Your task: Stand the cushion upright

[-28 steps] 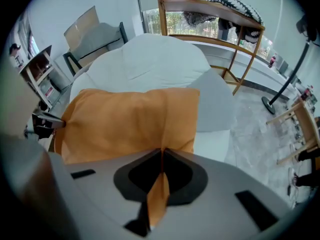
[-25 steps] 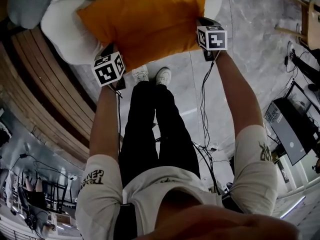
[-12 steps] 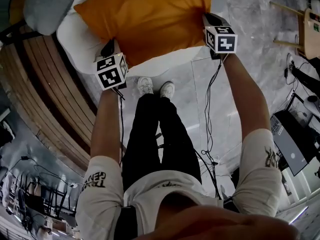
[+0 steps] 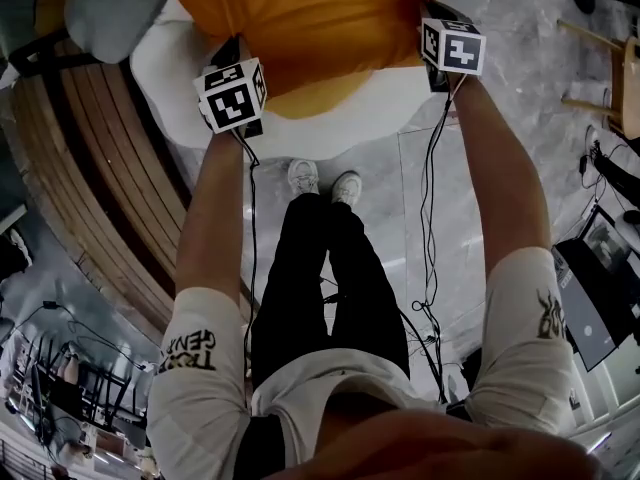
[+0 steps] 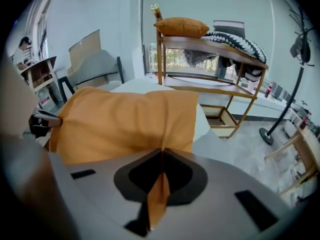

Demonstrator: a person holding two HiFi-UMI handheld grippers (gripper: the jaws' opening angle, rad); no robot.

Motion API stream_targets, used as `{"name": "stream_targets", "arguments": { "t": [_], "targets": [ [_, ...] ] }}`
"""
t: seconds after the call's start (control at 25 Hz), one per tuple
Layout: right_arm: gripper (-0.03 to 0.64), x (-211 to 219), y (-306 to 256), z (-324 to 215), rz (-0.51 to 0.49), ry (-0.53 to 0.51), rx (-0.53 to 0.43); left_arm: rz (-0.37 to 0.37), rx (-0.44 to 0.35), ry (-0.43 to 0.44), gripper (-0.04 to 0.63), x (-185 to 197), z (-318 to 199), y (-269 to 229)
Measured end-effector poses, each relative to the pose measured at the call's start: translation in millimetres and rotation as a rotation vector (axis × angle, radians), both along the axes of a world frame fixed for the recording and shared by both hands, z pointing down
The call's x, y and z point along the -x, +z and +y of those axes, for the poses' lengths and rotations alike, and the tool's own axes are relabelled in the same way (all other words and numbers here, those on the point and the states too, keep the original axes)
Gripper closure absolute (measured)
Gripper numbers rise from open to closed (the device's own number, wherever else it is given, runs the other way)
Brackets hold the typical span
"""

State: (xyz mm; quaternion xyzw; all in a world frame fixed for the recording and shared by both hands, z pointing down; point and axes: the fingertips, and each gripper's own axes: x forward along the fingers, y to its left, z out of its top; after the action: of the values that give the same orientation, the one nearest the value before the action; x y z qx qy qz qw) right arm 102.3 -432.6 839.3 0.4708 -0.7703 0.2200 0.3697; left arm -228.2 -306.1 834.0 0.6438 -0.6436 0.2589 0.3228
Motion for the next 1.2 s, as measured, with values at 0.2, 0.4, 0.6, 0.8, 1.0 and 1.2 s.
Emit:
{"name": "stream_targets", "arguments": {
  "t": [0.2, 0.4, 0.6, 0.8, 1.0, 1.2],
  "targets": [
    [0.583, 0.5, 24.8, -0.4, 0.038, -0.014, 0.032, 0.022, 0.035, 0.016, 0.571, -1.7, 2.1, 21.9],
    [0.581, -1.8, 41.9, 2.8, 0.057, 0.004, 0.069, 0.082, 0.084, -0.018, 0.570, 2.7, 3.5, 43.7],
    [0.581, -9.4, 54.3, 8.9, 0.072, 0.049, 0.059, 0.050, 0.101, -0.006, 0.551, 7.0, 7.7, 54.4],
    [0.506, -19.9, 46.5, 11.9, 0.069, 0.122, 0.049, 0.022, 0.095, -0.021, 0.490, 12.4, 12.5, 52.7],
    [0.559, -0.6, 1.3, 27.2, 0.054, -0.004, -0.071, 0.098, 0.055, -0.060, 0.513, 7.5, 23.0, 23.8],
    [0.588, 20.0, -63.4, 54.9, -0.028, -0.071, -0.183, 0.113, -0.040, -0.070, 0.574, -6.3, 28.9, -37.3]
  ]
}}
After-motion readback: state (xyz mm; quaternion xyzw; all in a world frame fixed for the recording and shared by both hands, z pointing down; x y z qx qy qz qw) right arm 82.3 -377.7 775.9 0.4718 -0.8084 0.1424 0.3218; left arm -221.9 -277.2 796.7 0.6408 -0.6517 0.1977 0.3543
